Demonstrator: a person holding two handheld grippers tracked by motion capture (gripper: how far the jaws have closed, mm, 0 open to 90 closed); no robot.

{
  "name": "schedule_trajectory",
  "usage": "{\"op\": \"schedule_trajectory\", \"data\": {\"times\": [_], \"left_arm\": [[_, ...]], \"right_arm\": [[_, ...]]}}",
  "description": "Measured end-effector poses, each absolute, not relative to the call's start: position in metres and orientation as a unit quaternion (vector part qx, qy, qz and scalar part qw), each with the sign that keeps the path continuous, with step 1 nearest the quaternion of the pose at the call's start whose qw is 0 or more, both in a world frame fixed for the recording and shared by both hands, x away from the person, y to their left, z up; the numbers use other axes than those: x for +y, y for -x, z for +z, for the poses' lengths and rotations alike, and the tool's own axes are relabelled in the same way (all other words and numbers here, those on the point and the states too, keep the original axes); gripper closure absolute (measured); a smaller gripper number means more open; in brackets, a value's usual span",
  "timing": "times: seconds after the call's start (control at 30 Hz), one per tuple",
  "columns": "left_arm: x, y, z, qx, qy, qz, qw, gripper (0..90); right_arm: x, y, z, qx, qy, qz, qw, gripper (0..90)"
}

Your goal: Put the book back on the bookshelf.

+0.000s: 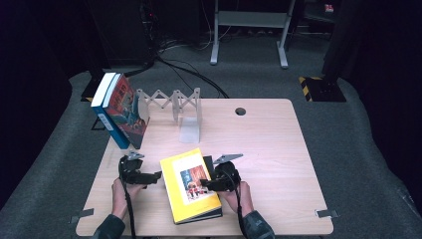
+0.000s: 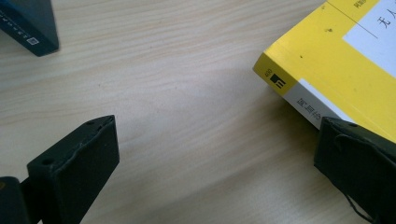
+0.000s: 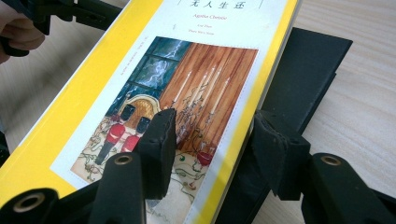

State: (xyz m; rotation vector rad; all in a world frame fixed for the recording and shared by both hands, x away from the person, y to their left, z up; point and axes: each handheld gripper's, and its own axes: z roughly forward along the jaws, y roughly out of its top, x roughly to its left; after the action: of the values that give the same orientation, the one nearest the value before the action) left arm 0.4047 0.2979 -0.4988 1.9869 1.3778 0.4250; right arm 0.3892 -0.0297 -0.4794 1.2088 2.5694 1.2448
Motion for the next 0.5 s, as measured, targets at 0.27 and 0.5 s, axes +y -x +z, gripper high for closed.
{"op": "schedule_trajectory", "data": {"times": [0.27, 0.5], "left_arm": [[0.301, -0.392, -0.499, 0.533, -0.756, 0.151, 0.348, 0.0], [0.294, -0.392, -0.501, 0.532, -0.759, 0.147, 0.344, 0.2]], "right_arm": [[-0.033, -0.383, -0.478, 0.829, -0.394, 0.396, 0.022, 50.0], [-0.037, -0.380, -0.479, 0.823, -0.402, 0.402, 0.005, 52.3]]}}
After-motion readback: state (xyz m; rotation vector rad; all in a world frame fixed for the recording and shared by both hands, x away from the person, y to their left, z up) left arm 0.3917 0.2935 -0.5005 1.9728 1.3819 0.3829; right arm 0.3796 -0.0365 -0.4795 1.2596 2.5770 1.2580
